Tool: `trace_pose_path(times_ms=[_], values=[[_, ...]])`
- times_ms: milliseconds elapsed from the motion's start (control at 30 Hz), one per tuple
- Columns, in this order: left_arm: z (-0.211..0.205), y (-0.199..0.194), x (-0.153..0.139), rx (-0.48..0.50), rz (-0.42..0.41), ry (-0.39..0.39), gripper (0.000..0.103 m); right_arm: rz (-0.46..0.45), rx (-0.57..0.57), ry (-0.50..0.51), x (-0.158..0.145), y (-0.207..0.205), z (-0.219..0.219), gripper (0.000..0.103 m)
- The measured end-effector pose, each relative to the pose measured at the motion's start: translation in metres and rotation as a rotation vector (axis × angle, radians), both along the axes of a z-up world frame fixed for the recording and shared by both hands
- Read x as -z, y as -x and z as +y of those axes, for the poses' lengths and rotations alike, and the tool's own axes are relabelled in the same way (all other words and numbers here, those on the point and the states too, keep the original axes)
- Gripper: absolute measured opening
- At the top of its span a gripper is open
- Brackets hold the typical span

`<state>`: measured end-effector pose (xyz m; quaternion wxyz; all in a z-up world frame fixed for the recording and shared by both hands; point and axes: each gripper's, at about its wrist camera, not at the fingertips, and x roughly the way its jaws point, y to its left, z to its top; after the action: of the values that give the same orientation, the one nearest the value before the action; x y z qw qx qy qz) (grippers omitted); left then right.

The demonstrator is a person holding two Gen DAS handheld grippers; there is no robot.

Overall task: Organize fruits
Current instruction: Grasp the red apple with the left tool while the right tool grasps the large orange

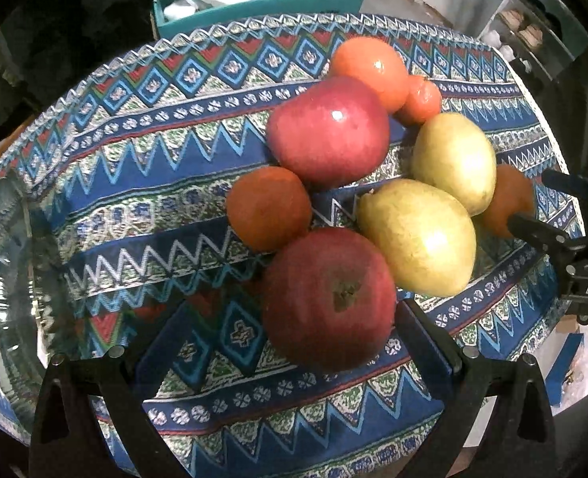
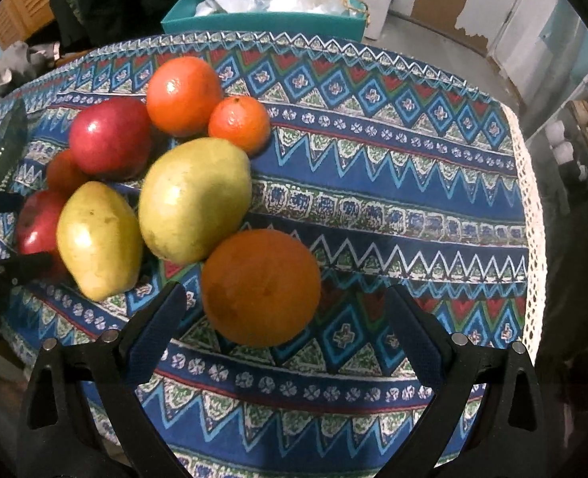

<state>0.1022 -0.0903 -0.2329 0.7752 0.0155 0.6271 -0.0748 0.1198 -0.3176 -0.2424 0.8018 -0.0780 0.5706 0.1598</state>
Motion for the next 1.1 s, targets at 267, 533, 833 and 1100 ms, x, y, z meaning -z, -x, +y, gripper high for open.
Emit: trace_pose_path(times_ms=[267,533,833,1100], values=[[-0.008,-0.011,0.023,-0.002,0.052,0.06,0.092,0.033,-0.002,-0.045,0.011,-0.011,0.0,0.09],[-0.021,-0.017,0.027,0.048,0.027,0.106,0.072,0.056,-0.042,-0.064,0.023,-0.015,0.016,0.067],[-0.013,-0.009,0.019,0.04,0.005,0.082,0.072,0.013,-0.011,-0.055,0.014,-0.001,0.007,0.066],[0.003,0.009,-0.008,0.033,-0.044,0.115,0.072,-0.045,0.029,-0.063,-0.009,0.013,-0.005,0.066]])
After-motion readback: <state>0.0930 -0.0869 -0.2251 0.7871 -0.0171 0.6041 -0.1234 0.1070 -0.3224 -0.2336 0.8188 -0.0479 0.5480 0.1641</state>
